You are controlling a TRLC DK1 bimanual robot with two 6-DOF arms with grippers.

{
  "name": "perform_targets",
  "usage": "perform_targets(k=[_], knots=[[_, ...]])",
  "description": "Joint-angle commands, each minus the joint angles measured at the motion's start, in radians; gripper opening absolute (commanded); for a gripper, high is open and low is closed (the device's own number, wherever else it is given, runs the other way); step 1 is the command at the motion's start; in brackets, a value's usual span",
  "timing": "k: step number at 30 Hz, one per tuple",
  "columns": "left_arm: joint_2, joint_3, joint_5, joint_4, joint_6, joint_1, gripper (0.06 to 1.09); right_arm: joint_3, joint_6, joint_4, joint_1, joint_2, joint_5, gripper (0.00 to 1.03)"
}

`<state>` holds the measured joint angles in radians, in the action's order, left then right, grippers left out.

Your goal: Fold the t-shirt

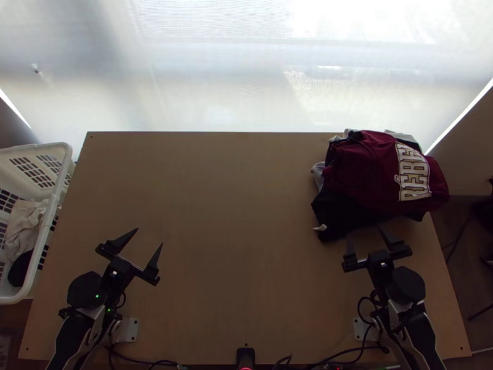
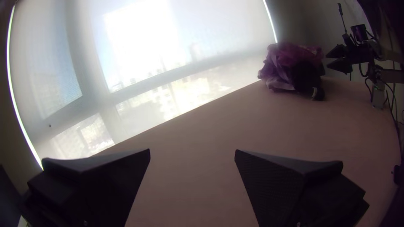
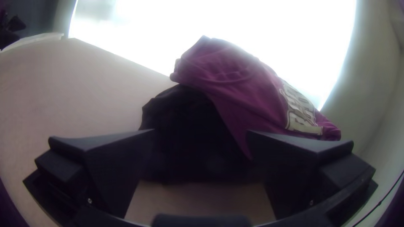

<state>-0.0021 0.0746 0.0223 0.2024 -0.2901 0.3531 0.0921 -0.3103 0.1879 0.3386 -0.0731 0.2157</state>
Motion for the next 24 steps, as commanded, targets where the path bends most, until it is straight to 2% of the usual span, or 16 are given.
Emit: perform_targets(k=[1, 3, 6, 8, 10, 13, 16, 20, 24], knots=[[0.03, 0.01, 0.013, -0.193, -0.027, -0.132, 1.03, 0.006, -0.035, -0.15, -0.013, -0.077, 0.045, 0.98], [0.068, 0.011, 0.014, -0.267, -0.04, -0.195, 1.03, 0.015, -0.082, -0.255, -0.062, -0.159, 0.062, 0.98], [0.183, 0.053, 0.028, -0.365, -0.023, -0.33, 1.03, 0.072, -0.098, -0.355, -0.116, -0.323, 0.06, 0.98], [0.312, 0.152, 0.033, -0.399, 0.054, -0.477, 1.03, 0.163, -0.084, -0.366, -0.116, -0.458, 0.062, 0.98], [0.448, 0.275, 0.09, -0.388, 0.141, -0.683, 1.03, 0.307, -0.026, -0.312, -0.118, -0.607, 0.079, 0.98], [0.616, 0.473, 0.179, -0.322, 0.249, -1.007, 1.04, 0.578, 0.037, -0.128, -0.107, -0.798, 0.1, 0.98], [0.738, 0.648, 0.176, -0.244, 0.264, -1.188, 1.03, 0.882, 0.123, 0.15, -0.078, -0.961, 0.117, 0.98], [1.005, 0.875, 0.186, -0.083, 0.183, -1.342, 1.02, 1.31, 0.191, 0.538, -0.013, -1.166, 0.113, 0.98], [1.384, 1.163, 0.22, 0.169, 0.098, -1.431, 1.0, 1.752, 0.247, 0.872, 0.053, -1.36, 0.113, 0.98]])
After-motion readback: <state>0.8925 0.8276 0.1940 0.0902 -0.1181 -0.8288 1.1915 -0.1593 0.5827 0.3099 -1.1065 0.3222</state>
